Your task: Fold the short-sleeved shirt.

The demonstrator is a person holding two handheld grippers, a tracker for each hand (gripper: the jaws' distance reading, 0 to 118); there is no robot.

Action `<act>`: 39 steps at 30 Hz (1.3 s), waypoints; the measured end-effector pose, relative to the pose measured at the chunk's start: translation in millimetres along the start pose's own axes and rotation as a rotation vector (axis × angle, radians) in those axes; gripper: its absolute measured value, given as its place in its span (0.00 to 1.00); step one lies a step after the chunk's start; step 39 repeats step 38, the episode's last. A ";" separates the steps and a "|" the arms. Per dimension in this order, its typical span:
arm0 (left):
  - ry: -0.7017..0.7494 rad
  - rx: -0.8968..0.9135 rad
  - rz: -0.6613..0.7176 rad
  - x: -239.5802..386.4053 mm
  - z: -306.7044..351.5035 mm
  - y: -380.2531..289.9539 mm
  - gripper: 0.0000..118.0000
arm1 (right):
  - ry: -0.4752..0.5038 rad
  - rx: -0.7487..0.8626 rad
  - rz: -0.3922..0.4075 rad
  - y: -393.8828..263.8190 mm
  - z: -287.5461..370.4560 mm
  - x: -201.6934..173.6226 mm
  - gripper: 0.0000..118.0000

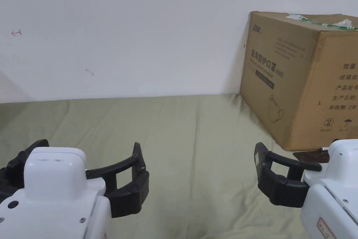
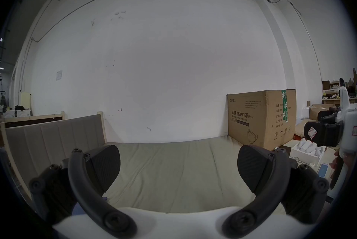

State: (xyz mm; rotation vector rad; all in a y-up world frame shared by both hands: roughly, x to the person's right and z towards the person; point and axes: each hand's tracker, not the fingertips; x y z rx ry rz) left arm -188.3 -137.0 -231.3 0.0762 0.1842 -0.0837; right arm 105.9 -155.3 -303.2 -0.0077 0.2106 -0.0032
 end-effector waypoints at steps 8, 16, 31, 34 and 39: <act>-0.008 -0.029 0.057 -13.6 -7.6 0.1 1.00 | 0.001 -0.016 0.012 -0.1 -1.8 -2.5 1.00; 0.062 -0.074 0.043 -12.1 -15.4 -3.8 1.00 | 0.000 -0.040 0.018 -1.9 -2.2 -4.8 1.00; 0.005 -0.146 0.111 -15.2 -20.3 -6.4 1.00 | 0.023 -0.067 0.022 -8.7 -4.6 -11.8 1.00; 0.011 -0.147 0.121 -13.2 -19.6 -6.9 1.00 | 0.021 -0.068 0.017 -10.3 -4.6 -11.9 1.00; 0.019 -0.154 0.105 -11.0 -22.9 -11.0 1.00 | 0.018 -0.058 0.014 -11.6 -4.0 -11.5 1.00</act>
